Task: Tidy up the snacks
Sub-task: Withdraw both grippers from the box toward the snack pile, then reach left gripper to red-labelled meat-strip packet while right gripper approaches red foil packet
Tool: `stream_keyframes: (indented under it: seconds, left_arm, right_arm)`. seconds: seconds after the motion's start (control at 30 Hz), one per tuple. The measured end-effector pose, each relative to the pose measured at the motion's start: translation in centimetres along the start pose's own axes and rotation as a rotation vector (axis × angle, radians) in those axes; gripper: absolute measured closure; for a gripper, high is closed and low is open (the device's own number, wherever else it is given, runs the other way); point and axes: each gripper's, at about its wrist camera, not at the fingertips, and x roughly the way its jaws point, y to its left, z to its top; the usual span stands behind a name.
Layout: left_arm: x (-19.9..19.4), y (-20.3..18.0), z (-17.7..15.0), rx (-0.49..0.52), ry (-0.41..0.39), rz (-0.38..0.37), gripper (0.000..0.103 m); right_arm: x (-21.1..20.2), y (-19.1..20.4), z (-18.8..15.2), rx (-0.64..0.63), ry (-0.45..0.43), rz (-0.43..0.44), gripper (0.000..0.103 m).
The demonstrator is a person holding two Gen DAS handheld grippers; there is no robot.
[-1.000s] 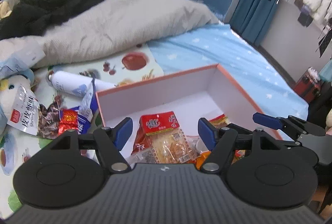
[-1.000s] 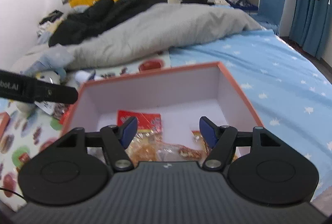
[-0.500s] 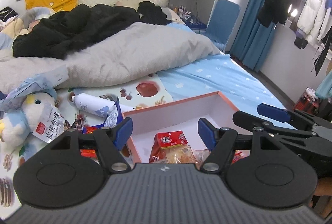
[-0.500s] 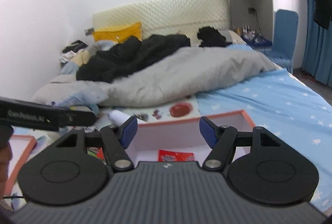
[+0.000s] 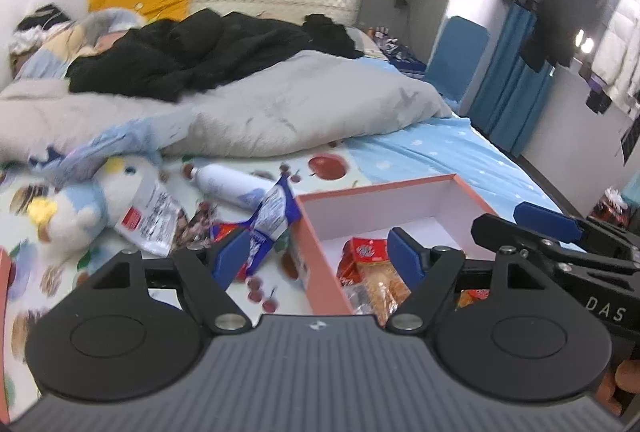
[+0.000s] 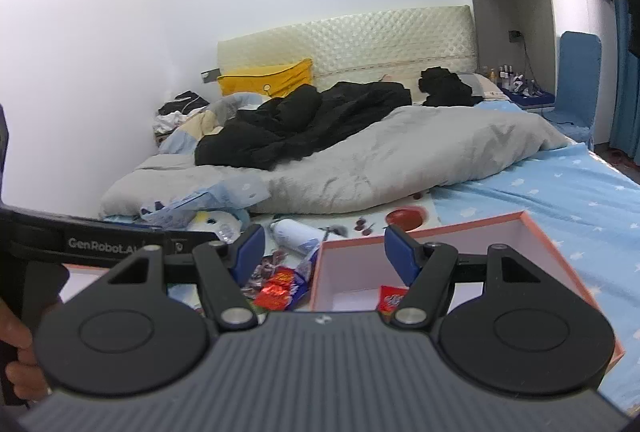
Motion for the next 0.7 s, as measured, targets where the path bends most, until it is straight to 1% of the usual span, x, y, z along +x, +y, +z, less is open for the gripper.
stream_keyframes:
  seconds: [0.1,0.37,0.4,0.43,0.5,0.7]
  left_arm:
    - [-0.5,1.4,-1.0,-0.02,0.007,0.015,0.023]
    - [-2.0,3.9,-3.4,-0.004,0.005,0.062,0.022]
    - [-2.0,4.2,-3.4,-0.01,0.007,0.068,0.02]
    - [-2.2,4.6,-3.7,-0.018,0.006,0.067,0.015]
    - [-2.5,5.2,-3.9,-0.026,-0.002,0.074,0.011]
    - [-3.2,6.3,-5.4,-0.022,0.013,0.079,0.004]
  right_arm:
    - [0.0,1.1,-0.8,-0.013,0.007,0.001,0.035]
    - [0.0,3.4,-2.9,-0.005,0.04,0.003,0.035]
    - [0.0,3.7,-3.1,-0.004,0.042,0.001,0.035]
    - [0.0,3.9,-3.3,-0.004,0.043,0.0,0.035]
    - [-0.1,4.3,-3.8,-0.003,0.043,-0.005,0.035]
    - [-0.2,5.6,-5.3,0.015,0.059,-0.015,0.035]
